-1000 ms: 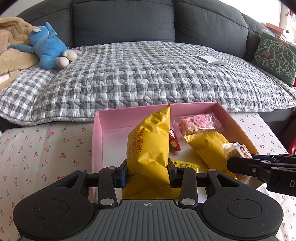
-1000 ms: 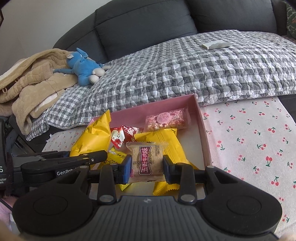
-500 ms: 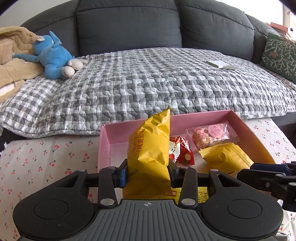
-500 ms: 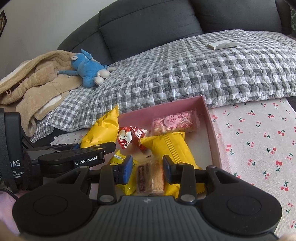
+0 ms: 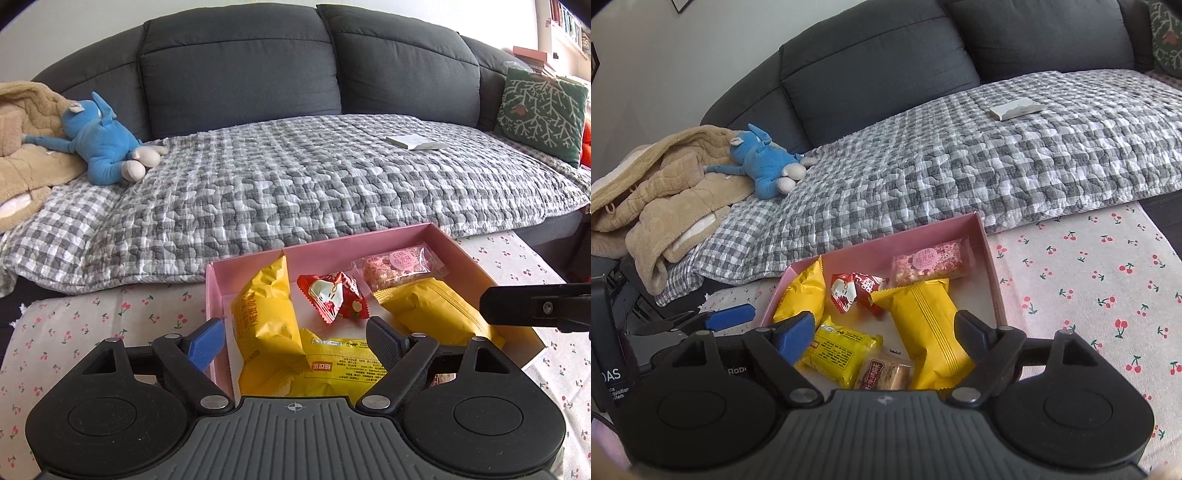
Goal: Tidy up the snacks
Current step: 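Withdraw both grippers from the box toward the snack pile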
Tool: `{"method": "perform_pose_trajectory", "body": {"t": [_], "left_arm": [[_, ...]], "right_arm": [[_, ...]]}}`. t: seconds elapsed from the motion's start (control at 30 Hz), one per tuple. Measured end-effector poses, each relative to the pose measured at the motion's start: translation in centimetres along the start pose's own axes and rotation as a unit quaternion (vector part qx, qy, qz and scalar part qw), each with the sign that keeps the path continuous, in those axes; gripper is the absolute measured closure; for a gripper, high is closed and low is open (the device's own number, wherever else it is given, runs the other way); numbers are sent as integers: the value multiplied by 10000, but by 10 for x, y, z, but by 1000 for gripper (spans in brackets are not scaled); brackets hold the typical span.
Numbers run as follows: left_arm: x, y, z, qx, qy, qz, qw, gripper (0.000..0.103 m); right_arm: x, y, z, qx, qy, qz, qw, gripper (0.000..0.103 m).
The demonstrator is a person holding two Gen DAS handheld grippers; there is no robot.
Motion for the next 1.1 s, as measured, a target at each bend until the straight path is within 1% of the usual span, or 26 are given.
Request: {"method": "perform_pose_trajectory", "body": {"t": [0.03,0.23,0.37,0.43,0.53,0.73,0.9,1.1], "left_arm": [[-2,0,3,-9,21,-27,10000,13],[-11,2,25,64,95,-251,9996,9],[-19,3,43,10,72,-182,9998,7],[-25,4,51,-62,83,-99,9999,6],[-35,4,63,-141,103,-23,9998,6],[-54,9,85,-238,100,61,9996,5],[-68,14,101,-349,35,140,9993,4],[-82,21,111,-479,7,220,9986,3]], "right_arm": [[0,0,2,-11,1,-32,10000,14],[-6,0,18,-117,74,-180,9997,8],[-9,7,29,-178,69,-110,9998,5],[-12,10,34,-241,79,-45,9997,1],[-17,16,41,-366,105,110,9992,1],[-30,23,50,-484,171,365,9980,0],[-43,28,54,-476,199,483,9975,0],[-53,37,63,-473,68,951,9943,0]]}}
Point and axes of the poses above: each gripper's, at about its wrist camera, not at the fingertips, and z roughly against the way its jaws point, y to its left, x to its top, the point moved 9 cm from there along -z, roughly the way its jaws point, and after that the axes turned 11 degrees about z, right-handed, at the moved point
